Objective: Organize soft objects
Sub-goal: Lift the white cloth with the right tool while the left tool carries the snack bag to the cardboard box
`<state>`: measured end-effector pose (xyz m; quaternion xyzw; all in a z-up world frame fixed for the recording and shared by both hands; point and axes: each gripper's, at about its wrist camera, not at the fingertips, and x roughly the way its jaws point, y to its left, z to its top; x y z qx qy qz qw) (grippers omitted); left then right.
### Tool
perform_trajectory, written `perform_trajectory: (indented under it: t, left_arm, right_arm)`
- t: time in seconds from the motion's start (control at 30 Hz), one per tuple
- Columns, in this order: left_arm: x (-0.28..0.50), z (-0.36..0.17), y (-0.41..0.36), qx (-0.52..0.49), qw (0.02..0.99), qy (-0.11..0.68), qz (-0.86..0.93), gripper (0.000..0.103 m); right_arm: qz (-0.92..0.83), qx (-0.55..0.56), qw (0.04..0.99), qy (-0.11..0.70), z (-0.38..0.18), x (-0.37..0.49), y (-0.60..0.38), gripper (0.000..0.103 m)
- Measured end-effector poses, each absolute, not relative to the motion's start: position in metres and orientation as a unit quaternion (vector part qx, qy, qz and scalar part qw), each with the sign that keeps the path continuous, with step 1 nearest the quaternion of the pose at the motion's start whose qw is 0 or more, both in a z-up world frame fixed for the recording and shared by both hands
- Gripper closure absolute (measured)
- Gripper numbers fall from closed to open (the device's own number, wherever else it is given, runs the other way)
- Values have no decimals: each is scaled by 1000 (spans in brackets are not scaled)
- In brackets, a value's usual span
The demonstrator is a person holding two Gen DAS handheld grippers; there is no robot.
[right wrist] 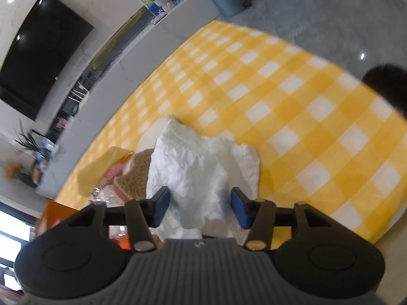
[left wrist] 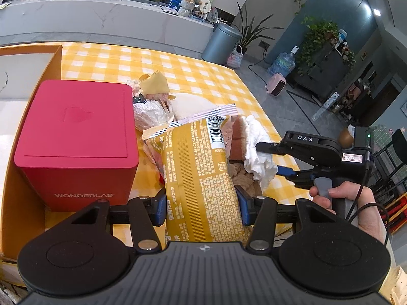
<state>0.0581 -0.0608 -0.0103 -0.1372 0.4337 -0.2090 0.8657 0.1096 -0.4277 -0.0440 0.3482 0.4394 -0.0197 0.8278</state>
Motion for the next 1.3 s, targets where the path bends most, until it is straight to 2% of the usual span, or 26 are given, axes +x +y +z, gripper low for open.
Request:
perform_trajectory:
  t: [0.07, 0.13, 0.23, 0.3, 0.33, 0.4, 0.47, 0.5, 0.57, 0.67, 0.77, 1.03, 1.3]
  left_arm:
    - [57, -10, -59, -140, 866, 432, -209, 44]
    - [55, -9, -56, -143, 865, 432, -209, 44]
    - [55, -9, -54, -147, 865, 431, -209, 44]
    - [54, -8, -53, -149, 866, 430, -209, 44]
    - [54, -8, -52, -150, 866, 429, -209, 44]
    - [53, -7, -51, -152, 866, 428, -210, 44]
    - [53, -7, -50, -153, 866, 427, -210, 44]
    - [53, -7, -50, -155, 866, 427, -209, 44]
    - [52, -6, -50, -156, 865, 428, -210, 44]
    - [51, -5, -51, -155, 866, 425, -215, 44]
    - [50, -5, -47, -157, 867, 422, -214, 44]
    - [49, -6, -41, -166, 868, 422, -203, 44]
    - [43, 0, -34, -175, 871, 410, -205, 44]
  right_arm:
    - [-18, 358, 825, 436, -46, 110, -430, 25]
    - [-5, 382, 816, 435, -49, 115, -431, 25]
    - [12, 400, 803, 441, -52, 125, -428, 7]
    - [3, 374, 813, 446, -51, 130, -419, 8]
    - [-1, 359, 819, 448, -51, 131, -415, 10]
    - [-3, 353, 823, 445, -52, 131, -413, 25]
    - [10, 382, 814, 439, -57, 128, -420, 48]
    - [19, 391, 812, 434, -57, 127, -422, 56]
    - [27, 374, 823, 427, -53, 128, -421, 83]
    - [27, 346, 839, 419, -46, 126, -415, 90]
    - [33, 335, 850, 405, -32, 115, -415, 90]
    - [150, 353, 877, 290, 23, 73, -412, 90]
    - [160, 331, 885, 286, 32, 72, -400, 90]
